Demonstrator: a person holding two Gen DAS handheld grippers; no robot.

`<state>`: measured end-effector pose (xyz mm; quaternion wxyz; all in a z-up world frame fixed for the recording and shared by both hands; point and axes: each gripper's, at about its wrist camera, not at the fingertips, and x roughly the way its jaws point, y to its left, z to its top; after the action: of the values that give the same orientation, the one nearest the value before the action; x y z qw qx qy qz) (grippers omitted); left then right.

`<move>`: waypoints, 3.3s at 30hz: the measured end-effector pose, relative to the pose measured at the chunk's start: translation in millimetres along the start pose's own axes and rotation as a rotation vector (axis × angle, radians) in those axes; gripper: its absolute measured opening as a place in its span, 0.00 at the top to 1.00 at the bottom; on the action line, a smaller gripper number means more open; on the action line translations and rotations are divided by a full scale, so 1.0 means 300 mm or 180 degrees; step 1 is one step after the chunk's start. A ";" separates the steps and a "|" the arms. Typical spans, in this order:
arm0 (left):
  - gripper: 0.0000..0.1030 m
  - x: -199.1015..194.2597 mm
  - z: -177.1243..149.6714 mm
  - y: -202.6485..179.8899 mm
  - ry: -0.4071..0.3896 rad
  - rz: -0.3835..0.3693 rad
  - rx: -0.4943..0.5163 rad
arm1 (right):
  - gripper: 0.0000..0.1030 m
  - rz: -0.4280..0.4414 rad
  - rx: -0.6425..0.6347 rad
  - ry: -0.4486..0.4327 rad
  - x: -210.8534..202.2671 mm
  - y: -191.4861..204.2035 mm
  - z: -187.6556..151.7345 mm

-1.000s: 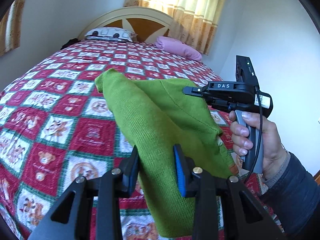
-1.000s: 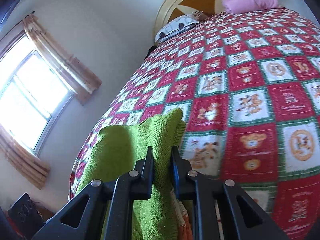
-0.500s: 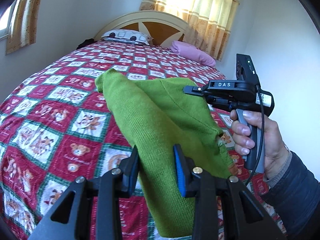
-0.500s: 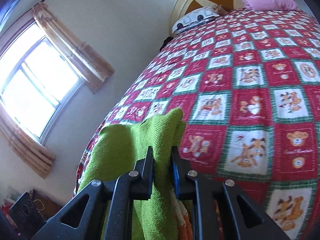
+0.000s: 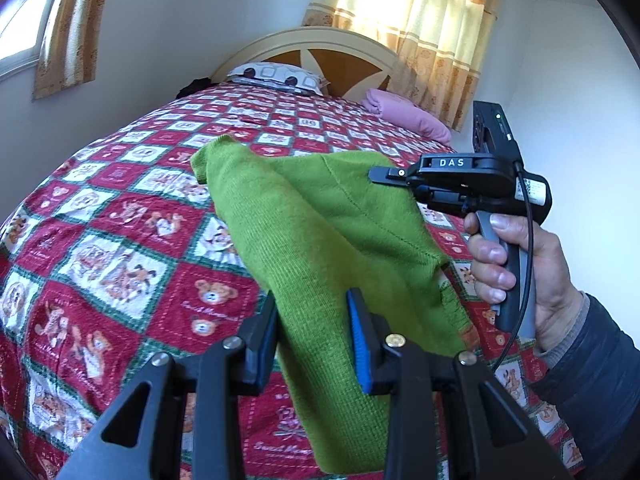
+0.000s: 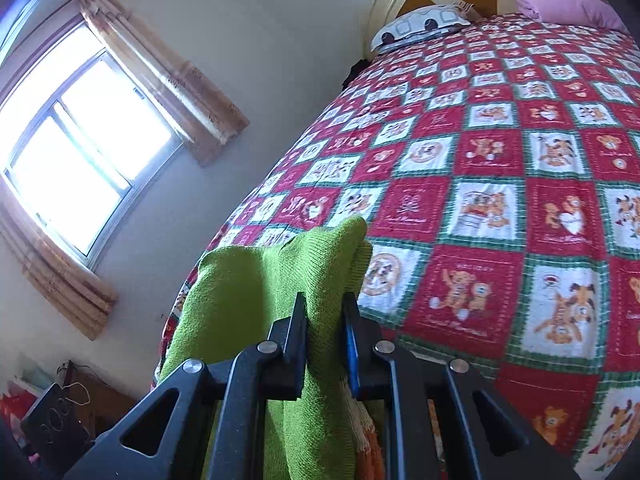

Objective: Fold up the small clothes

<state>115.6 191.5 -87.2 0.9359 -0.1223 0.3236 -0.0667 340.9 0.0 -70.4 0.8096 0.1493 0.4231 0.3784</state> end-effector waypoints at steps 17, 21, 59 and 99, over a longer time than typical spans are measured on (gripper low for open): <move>0.67 -0.011 -0.041 0.177 0.0011 0.0252 -0.0194 | 0.86 0.0114 -0.0259 0.0272 0.211 0.197 0.019; 0.67 -0.006 -0.055 0.205 0.0041 0.0262 -0.0242 | 0.86 0.0114 -0.0280 0.0327 0.249 0.212 0.016; 0.22 -0.089 -0.017 0.250 -0.0461 0.0848 -0.0152 | 0.67 -0.0086 -0.0738 0.0130 0.182 0.256 -0.061; 0.00 -0.226 -0.023 0.118 -0.0593 0.0855 0.0021 | 0.41 -0.0683 -0.0847 -0.0405 -0.274 0.489 -0.396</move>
<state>59.8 238.2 -62.0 0.9627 -0.0805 0.2486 0.0696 145.7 28.1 -12.0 0.8831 0.0184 0.3307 0.3322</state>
